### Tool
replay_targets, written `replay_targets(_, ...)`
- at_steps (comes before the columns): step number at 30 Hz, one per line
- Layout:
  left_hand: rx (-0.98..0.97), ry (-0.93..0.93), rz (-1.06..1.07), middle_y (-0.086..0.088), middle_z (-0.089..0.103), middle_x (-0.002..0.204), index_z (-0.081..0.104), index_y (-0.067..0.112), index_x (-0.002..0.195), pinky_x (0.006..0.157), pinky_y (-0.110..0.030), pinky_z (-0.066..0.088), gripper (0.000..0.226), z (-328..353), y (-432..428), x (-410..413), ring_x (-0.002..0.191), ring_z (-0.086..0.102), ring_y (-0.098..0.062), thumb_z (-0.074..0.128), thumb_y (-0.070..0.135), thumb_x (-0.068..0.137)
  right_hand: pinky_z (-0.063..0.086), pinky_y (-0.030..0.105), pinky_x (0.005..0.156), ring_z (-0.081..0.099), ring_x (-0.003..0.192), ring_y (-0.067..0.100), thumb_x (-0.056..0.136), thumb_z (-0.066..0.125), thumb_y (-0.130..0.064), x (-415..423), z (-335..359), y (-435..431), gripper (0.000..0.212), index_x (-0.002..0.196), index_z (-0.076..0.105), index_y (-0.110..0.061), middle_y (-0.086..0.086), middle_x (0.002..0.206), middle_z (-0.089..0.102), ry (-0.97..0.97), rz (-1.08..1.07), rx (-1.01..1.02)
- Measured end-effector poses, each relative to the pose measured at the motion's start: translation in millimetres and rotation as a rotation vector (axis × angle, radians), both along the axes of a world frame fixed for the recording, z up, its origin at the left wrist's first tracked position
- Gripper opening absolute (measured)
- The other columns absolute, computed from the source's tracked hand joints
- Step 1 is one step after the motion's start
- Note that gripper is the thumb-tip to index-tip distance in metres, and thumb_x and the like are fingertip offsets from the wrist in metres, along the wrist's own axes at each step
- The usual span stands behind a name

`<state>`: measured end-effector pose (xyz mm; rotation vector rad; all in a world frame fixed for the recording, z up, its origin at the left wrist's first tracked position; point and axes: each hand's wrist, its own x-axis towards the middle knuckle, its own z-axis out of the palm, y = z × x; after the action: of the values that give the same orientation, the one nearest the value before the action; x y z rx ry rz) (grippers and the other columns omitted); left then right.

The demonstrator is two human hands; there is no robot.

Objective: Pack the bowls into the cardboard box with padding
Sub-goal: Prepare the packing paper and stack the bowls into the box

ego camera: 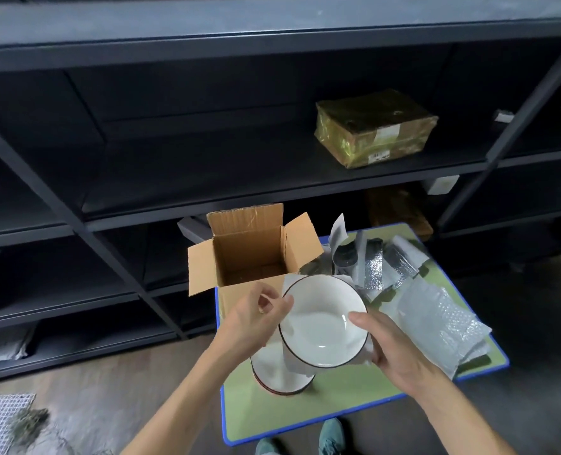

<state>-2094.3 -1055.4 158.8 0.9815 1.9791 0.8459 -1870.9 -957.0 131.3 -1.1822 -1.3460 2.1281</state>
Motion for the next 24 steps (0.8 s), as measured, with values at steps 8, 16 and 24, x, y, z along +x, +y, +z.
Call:
replay_targets(8, 0.024, -0.335, -0.06, 0.012, 0.069, 0.114, 0.059, 0.039, 0.124, 0.088, -0.044, 0.059, 0.058, -0.8, -16.7, -11.4, 0.103, 0.069, -0.009, 0.047, 0.08, 0.085, 0.054, 0.055, 0.085, 0.061, 0.113, 0.045, 0.064, 0.074, -0.041, -22.9, 1.0, -4.4, 0.069, 0.121, 0.065, -0.003, 0.025, 0.121, 0.065, 0.001, 0.016, -0.046)
replay_targets(16, 0.115, -0.219, 0.006, 0.013, 0.069, 0.101, 0.061, 0.043, 0.108, 0.07, -0.026, 0.061, 0.022, -4.6, -31.5, -9.8, 0.091, 0.067, -0.009, 0.039, 0.043, 0.104, 0.053, 0.033, 0.066, 0.072, 0.078, 0.018, 0.098, 0.059, -0.029, -45.3, 14.4, -14.1, 0.026, 0.114, 0.07, -0.012, 0.004, 0.097, 0.076, -0.144, 0.068, 0.017)
replay_targets(24, 0.093, -0.165, 0.188, -0.003, 0.067, 0.087, 0.061, 0.03, 0.084, 0.081, -0.048, 0.06, 0.032, -9.8, -27.0, -30.9, 0.081, 0.068, -0.02, 0.04, 0.049, 0.096, 0.058, 0.038, 0.09, 0.072, 0.102, 0.024, 0.1, 0.058, -0.024, -63.8, 38.1, -9.5, 0.024, 0.119, 0.067, -0.013, 0.006, 0.113, 0.074, -0.179, 0.222, 0.124)
